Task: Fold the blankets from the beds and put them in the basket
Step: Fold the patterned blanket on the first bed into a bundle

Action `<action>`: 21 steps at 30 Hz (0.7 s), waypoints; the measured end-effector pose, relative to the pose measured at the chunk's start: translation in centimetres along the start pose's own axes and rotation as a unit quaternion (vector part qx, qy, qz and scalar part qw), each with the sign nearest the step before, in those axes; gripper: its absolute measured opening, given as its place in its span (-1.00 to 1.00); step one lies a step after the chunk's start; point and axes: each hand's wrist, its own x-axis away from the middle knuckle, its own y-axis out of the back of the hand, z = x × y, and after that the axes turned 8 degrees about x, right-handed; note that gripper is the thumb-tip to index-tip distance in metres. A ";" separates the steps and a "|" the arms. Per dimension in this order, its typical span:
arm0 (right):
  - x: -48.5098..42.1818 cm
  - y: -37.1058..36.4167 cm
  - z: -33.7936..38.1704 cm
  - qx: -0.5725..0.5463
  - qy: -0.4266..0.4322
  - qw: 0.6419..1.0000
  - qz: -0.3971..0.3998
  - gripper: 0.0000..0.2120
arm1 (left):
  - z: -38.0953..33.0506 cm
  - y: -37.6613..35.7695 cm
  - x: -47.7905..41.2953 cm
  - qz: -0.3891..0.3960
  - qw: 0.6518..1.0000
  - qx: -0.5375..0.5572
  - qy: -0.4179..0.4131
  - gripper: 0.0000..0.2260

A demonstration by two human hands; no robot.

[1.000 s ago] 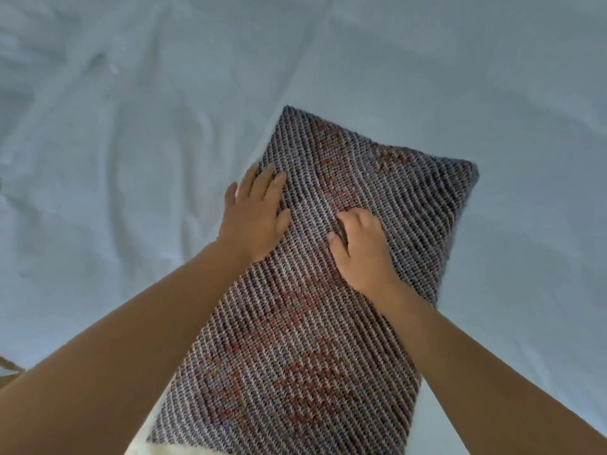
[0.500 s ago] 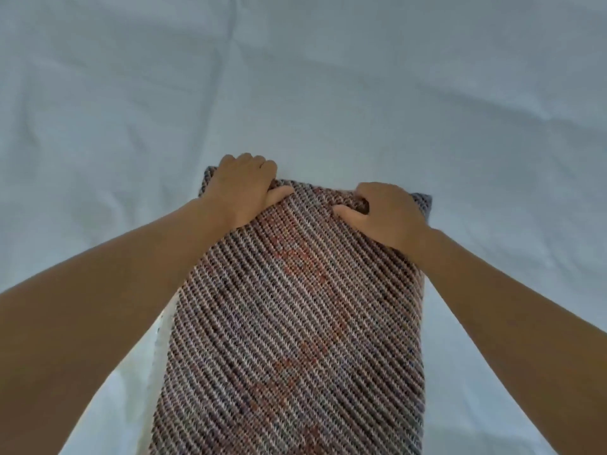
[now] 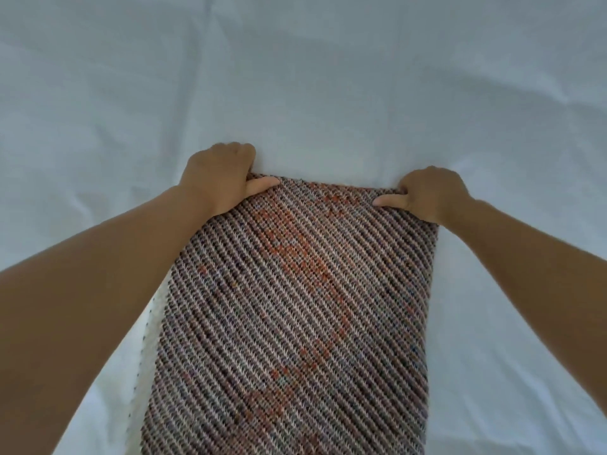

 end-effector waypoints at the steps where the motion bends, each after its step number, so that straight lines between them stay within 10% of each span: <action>1: 0.1 -0.5 0.3 -0.009 -0.005 0.999 -0.037 -0.33 | 0.3 -0.3 0.0 -0.020 1.000 0.009 -0.017 -0.42; 5: 0.8 -1.3 0.9 -0.056 0.020 0.988 -0.143 -0.44 | 0.5 -0.4 0.5 0.049 0.998 -0.013 -0.041 -0.17; 10: 2.8 -0.5 2.9 -0.058 0.034 0.997 -0.037 -0.33 | -1.5 2.1 0.3 0.202 0.979 -0.016 -0.008 -0.30; 21: 13.8 2.9 5.1 0.005 -0.028 0.971 -0.236 -0.59 | -4.4 8.0 10.1 -0.033 0.994 -0.050 -0.092 -0.50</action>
